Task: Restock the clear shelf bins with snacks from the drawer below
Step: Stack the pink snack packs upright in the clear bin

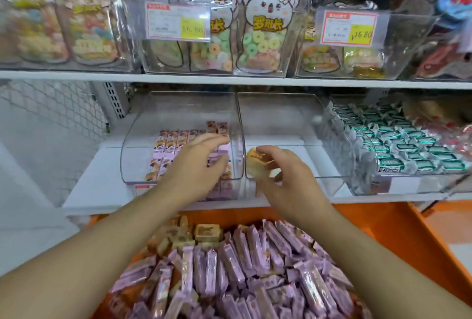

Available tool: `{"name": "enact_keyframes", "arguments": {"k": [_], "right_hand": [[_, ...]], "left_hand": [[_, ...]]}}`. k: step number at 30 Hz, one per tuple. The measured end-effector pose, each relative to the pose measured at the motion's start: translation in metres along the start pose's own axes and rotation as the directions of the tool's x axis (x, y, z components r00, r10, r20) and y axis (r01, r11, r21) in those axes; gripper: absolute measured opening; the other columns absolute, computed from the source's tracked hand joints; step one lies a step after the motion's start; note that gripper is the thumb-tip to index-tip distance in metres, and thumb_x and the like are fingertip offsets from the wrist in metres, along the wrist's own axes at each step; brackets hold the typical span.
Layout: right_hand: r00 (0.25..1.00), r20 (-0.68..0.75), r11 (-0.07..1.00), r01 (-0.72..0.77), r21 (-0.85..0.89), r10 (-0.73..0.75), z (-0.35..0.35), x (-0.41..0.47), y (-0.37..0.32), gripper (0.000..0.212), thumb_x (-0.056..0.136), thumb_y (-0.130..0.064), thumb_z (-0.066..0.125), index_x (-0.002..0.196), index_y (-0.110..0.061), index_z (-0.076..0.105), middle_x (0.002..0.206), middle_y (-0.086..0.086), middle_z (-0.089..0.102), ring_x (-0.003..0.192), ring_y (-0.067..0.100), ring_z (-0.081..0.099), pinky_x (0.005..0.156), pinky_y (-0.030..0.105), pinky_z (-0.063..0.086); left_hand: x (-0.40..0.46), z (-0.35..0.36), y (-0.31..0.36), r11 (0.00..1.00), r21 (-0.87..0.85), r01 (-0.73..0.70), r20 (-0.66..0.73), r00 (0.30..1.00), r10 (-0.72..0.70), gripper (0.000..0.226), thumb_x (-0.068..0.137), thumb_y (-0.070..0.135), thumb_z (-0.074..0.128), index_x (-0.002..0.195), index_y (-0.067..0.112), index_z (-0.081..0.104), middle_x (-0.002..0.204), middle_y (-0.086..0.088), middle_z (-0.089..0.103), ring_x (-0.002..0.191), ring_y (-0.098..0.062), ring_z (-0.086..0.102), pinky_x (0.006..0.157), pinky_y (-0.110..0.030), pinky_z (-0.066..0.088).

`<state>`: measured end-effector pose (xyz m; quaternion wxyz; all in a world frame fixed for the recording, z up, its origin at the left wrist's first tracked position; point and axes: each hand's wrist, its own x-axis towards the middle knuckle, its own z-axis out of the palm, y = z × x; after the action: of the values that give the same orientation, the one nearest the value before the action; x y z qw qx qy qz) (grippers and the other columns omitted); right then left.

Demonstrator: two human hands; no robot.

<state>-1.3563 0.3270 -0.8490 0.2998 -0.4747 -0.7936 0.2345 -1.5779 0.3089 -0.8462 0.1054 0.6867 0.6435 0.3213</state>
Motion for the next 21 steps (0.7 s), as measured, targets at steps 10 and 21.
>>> {"name": "enact_keyframes", "arguments": {"k": [10, 21], "right_hand": [[0.936, 0.193, 0.945, -0.253, -0.207, 0.294, 0.004, -0.087, 0.065, 0.014, 0.091, -0.031, 0.067, 0.099, -0.02, 0.067, 0.095, -0.001, 0.072, 0.089, 0.022, 0.066, 0.083, 0.038, 0.054], [0.644, 0.497, 0.79, -0.3, -0.535, 0.581, 0.029, -0.119, 0.182, 0.059, 0.1, -0.027, 0.062, 0.156, -0.029, 0.044, 0.156, 0.006, 0.05, 0.128, 0.029, 0.058, 0.086, 0.018, 0.04]], "left_hand": [[-0.152, 0.105, 0.021, 0.98, -0.183, 0.083, 0.341, 0.94, -0.016, 0.03, 0.1, 0.028, 0.063, 0.13, 0.025, 0.065, 0.117, 0.016, 0.05, 0.102, -0.008, 0.054, 0.087, -0.021, 0.042], [-0.167, 0.223, -0.009, 0.971, 0.128, 0.203, 0.79, 0.571, -0.224, 0.061, 0.101, 0.057, 0.049, 0.157, 0.055, 0.023, 0.168, -0.012, 0.023, 0.155, -0.038, 0.022, 0.116, -0.053, 0.039]]}}
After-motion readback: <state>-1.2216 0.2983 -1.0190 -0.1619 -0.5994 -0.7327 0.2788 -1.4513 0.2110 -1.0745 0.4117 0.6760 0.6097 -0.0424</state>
